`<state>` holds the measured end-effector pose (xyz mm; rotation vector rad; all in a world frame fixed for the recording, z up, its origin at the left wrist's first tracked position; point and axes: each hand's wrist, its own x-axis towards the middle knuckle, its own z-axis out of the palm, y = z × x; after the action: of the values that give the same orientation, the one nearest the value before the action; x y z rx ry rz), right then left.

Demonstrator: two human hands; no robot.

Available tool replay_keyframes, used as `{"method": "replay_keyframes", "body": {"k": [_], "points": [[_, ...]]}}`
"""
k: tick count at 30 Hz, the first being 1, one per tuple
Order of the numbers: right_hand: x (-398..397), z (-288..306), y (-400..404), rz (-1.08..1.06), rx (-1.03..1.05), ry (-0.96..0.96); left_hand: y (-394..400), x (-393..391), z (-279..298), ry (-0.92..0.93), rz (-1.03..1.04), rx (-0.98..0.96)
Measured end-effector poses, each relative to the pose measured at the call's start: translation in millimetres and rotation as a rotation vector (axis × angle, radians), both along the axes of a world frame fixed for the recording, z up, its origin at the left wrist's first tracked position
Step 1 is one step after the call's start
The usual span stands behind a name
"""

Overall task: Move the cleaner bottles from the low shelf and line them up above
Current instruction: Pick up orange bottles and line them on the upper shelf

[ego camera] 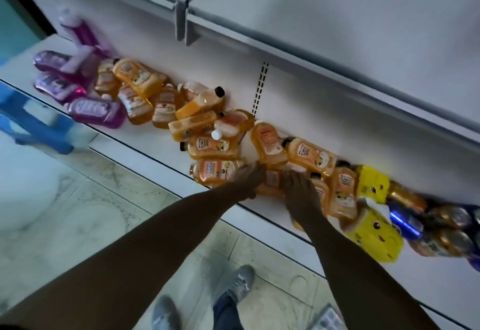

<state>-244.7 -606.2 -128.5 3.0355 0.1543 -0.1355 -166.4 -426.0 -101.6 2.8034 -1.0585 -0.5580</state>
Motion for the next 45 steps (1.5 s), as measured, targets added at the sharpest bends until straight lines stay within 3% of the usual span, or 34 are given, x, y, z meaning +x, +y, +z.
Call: {"method": "replay_keyframes", "body": {"k": [5,8,10,13,17,21,25,31,35,39,43,45], "points": [[2.0,43.5,-0.3,-0.073,0.309,-0.082,16.9,-1.1,46.9,0.108,0.012,-0.201],[-13.3,80.0,3.7,-0.106,0.514,-0.115,35.3,0.2,98.6,0.184,0.064,-0.416],[-27.0,107.9,18.8,-0.112,0.660,-0.146,56.1,-3.8,133.8,0.333,0.131,-0.615],[-57.8,160.8,69.3,-0.160,1.004,-0.179,103.8,-25.3,176.8,0.472,0.183,-0.865],[-88.6,218.6,147.0,-0.197,1.368,-0.081,180.9,-74.0,211.0,0.419,0.141,-0.991],[-103.1,269.2,228.8,-0.112,1.582,-0.051,249.8,-119.9,229.3,0.322,0.156,-1.036],[-102.0,312.7,299.0,-0.047,1.642,-0.069,303.4,-140.4,251.6,0.123,0.186,-1.158],[-90.3,366.1,377.9,0.074,1.521,-0.140,352.2,-148.4,295.9,-0.070,0.337,-1.188],[-66.7,397.5,401.7,0.149,1.520,-0.033,377.4,-128.0,319.6,0.111,0.406,-1.392],[-0.6,436.6,423.5,0.297,1.401,-0.048,416.1,-83.4,337.9,0.385,0.439,-1.528],[63.5,451.7,447.9,0.521,1.464,0.038,441.7,-21.4,341.5,0.652,0.199,-1.591],[91.3,457.4,454.2,0.567,1.501,0.023,453.0,9.7,351.4,0.702,0.185,-1.534]]}}
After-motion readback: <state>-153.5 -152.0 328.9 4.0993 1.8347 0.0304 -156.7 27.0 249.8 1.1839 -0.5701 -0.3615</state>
